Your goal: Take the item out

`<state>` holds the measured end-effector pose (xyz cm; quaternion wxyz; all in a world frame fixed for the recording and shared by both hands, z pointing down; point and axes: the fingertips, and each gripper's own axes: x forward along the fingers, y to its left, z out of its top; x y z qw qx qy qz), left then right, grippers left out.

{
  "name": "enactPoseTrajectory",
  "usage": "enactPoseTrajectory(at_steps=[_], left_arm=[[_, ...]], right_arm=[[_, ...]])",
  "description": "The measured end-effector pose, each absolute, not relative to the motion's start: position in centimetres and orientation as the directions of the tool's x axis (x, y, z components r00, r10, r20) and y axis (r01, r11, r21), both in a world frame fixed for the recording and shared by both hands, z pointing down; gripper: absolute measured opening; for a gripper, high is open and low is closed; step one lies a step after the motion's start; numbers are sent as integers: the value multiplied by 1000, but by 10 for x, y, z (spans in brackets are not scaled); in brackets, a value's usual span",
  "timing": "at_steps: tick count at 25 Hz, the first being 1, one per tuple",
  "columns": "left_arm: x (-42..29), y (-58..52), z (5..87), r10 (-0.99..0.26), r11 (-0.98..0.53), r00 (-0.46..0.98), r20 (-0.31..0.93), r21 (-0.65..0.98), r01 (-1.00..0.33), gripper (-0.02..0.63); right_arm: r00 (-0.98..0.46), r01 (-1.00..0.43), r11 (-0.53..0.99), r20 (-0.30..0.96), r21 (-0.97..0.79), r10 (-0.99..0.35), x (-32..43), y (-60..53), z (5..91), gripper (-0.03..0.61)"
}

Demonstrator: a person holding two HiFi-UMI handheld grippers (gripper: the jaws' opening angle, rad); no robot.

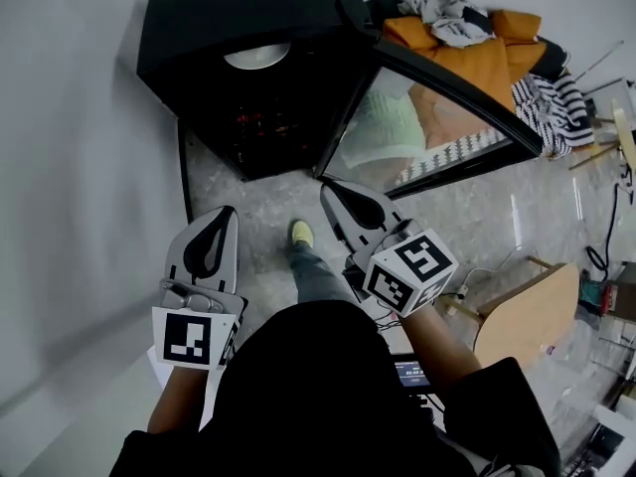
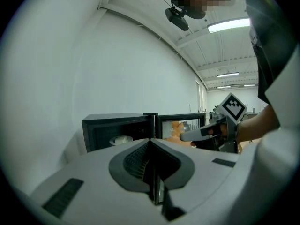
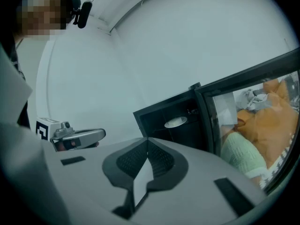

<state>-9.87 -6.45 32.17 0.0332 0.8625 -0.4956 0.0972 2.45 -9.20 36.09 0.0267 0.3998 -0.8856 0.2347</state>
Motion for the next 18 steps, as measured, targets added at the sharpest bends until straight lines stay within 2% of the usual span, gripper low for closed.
enactPoseTrajectory(at_steps=[10,18], left_arm=[[-71,-127,318,-850,-508,488,200,-60,-859,9],[-73,-165,314,-880,-447,429,203,-51,-893,9]], right_arm=[[-677,-718,567,217,-405,-703,60,-158,358,5],[-696,-696,556,234,-455,-679,62,-193,371,5]])
